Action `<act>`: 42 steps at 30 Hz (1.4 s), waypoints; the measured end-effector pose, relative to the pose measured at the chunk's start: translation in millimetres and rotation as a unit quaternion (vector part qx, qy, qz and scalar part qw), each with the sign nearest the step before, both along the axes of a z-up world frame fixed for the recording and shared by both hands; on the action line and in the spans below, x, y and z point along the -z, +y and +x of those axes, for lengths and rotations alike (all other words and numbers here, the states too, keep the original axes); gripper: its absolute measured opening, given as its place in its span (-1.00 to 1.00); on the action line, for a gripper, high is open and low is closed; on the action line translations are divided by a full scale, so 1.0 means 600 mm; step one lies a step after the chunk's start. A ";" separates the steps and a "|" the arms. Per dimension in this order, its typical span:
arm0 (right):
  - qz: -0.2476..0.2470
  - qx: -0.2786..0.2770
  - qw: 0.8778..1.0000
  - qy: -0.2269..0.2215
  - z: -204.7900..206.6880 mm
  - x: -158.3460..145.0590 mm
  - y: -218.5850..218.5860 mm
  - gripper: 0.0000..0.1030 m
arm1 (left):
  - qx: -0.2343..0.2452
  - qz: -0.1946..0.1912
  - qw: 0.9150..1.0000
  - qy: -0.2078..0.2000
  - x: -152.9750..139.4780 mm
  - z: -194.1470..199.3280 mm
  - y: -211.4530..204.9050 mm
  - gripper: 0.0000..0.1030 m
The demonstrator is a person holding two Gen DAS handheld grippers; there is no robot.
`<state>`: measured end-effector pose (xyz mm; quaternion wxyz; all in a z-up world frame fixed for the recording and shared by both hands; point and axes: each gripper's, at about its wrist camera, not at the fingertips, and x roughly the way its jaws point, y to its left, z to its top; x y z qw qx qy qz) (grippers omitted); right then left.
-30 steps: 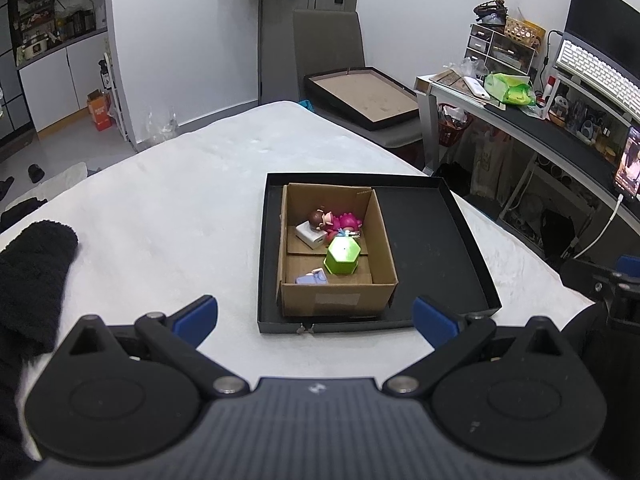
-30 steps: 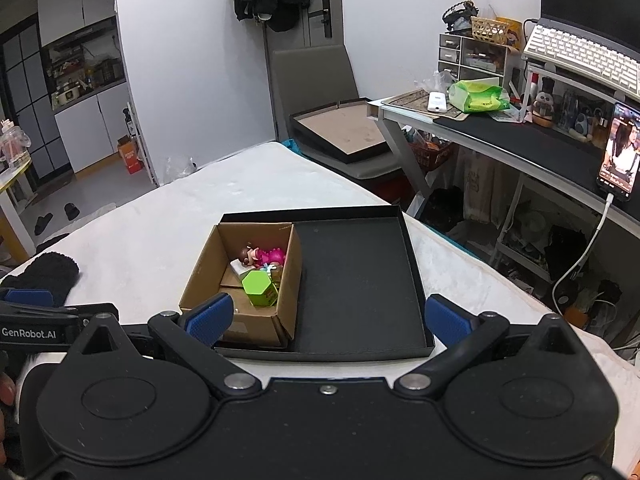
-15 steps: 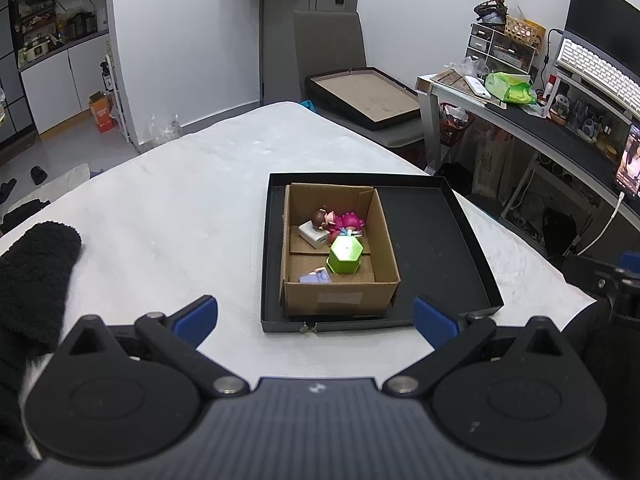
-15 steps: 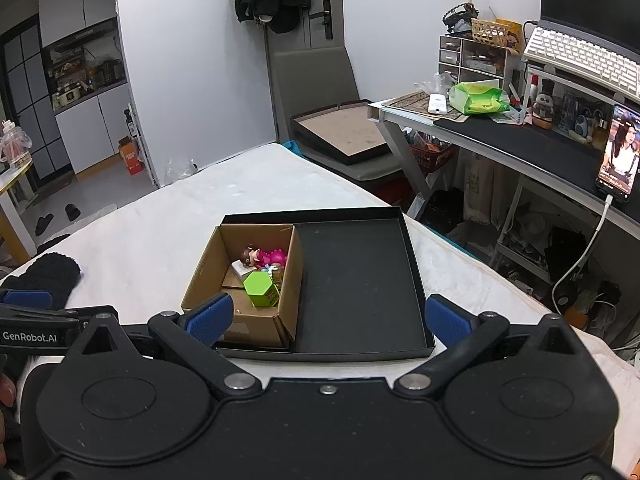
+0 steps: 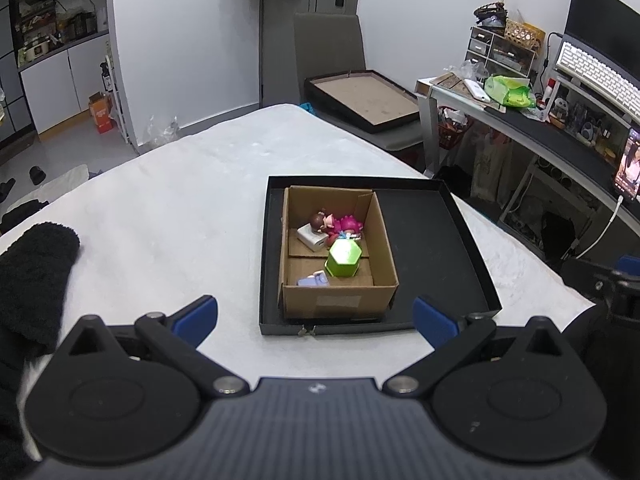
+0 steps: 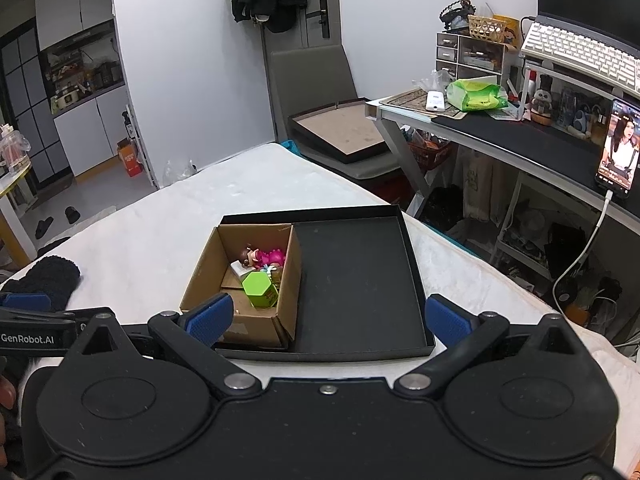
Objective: Organize rigid objects
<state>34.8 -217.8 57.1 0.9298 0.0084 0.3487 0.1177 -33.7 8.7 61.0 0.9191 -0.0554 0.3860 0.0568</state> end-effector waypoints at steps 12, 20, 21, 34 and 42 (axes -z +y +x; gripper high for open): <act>0.000 0.002 1.000 -0.005 -0.004 -0.006 0.001 1.00 | 0.001 -0.002 1.000 -0.007 -0.008 0.001 -0.004 1.00; 0.001 0.001 1.000 -0.010 -0.007 -0.011 -0.001 1.00 | 0.001 -0.001 1.000 -0.013 -0.012 -0.007 -0.006 1.00; 0.001 0.001 1.000 -0.010 -0.007 -0.011 -0.001 1.00 | 0.001 -0.002 1.000 -0.014 -0.013 -0.007 -0.006 1.00; 0.000 0.001 1.000 -0.015 -0.010 -0.014 -0.001 1.00 | 0.004 -0.001 1.000 -0.017 -0.015 -0.012 -0.010 1.00; 0.000 0.001 1.000 -0.022 -0.012 -0.017 0.002 1.00 | 0.011 0.011 0.999 -0.031 -0.020 -0.016 -0.013 1.00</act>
